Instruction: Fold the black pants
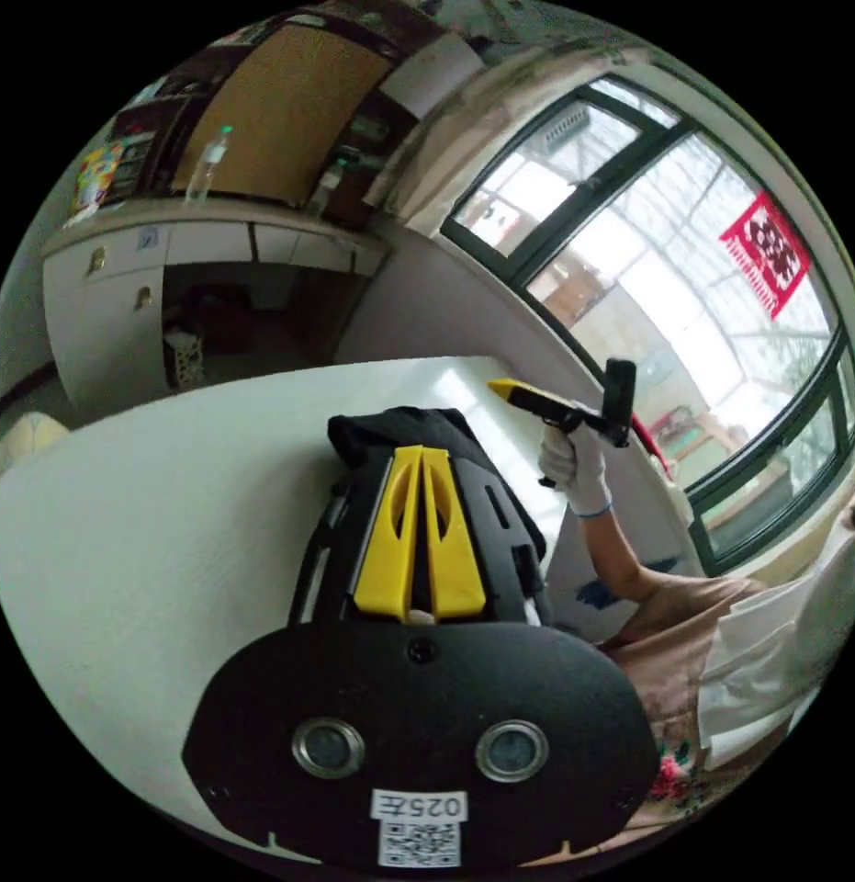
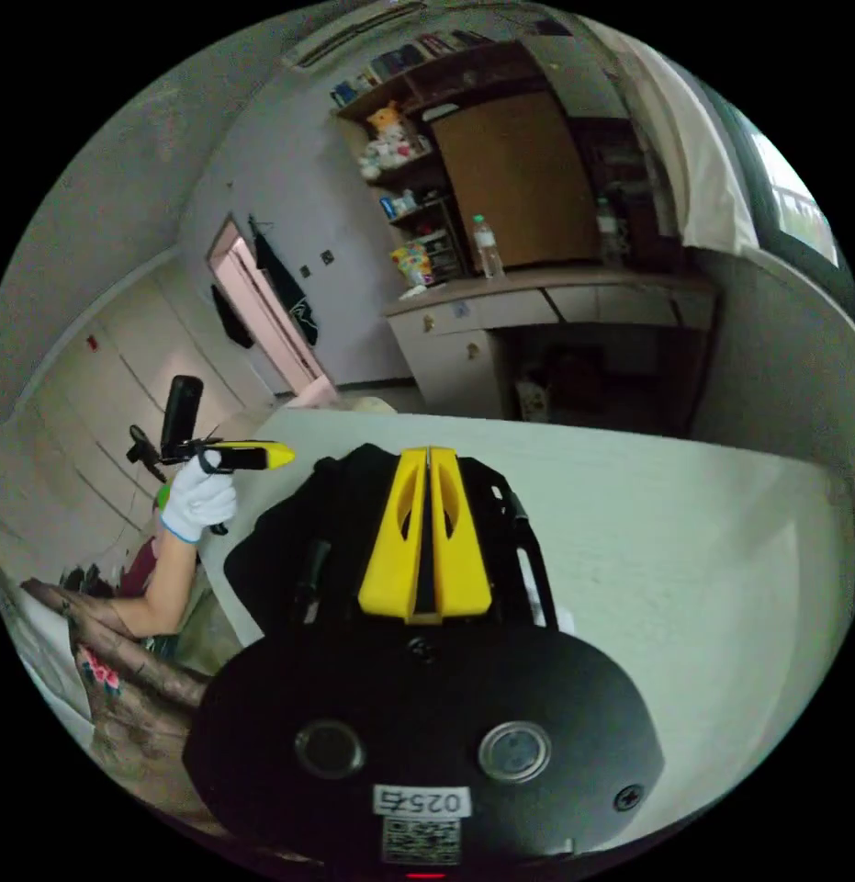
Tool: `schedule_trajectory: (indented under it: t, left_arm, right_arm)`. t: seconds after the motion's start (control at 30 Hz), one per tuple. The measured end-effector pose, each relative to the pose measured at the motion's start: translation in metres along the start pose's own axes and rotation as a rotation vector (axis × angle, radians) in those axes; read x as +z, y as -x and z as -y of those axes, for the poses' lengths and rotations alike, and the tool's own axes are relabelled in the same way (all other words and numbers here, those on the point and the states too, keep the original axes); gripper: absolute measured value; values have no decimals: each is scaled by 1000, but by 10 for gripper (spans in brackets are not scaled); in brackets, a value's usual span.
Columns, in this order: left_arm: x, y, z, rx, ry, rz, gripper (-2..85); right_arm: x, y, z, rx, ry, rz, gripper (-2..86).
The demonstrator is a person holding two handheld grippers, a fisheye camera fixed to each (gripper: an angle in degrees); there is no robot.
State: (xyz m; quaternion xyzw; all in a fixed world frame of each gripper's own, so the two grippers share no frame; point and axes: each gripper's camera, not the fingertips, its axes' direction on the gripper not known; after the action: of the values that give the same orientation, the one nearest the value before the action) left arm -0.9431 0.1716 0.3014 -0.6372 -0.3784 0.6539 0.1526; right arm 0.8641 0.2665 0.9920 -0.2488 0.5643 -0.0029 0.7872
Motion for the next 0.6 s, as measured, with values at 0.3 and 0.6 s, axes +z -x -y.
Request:
schedule_trajectory:
  t: [0.3,0.6]
  left_arm:
    - [35,-33,-12,-131,153,642,-9]
    - [60,-98,18,-31,130,522,-9]
  right_arm:
    - [126,54,31,-145,402,-62,-9]
    - [147,76,45,-95,330,-10,-9]
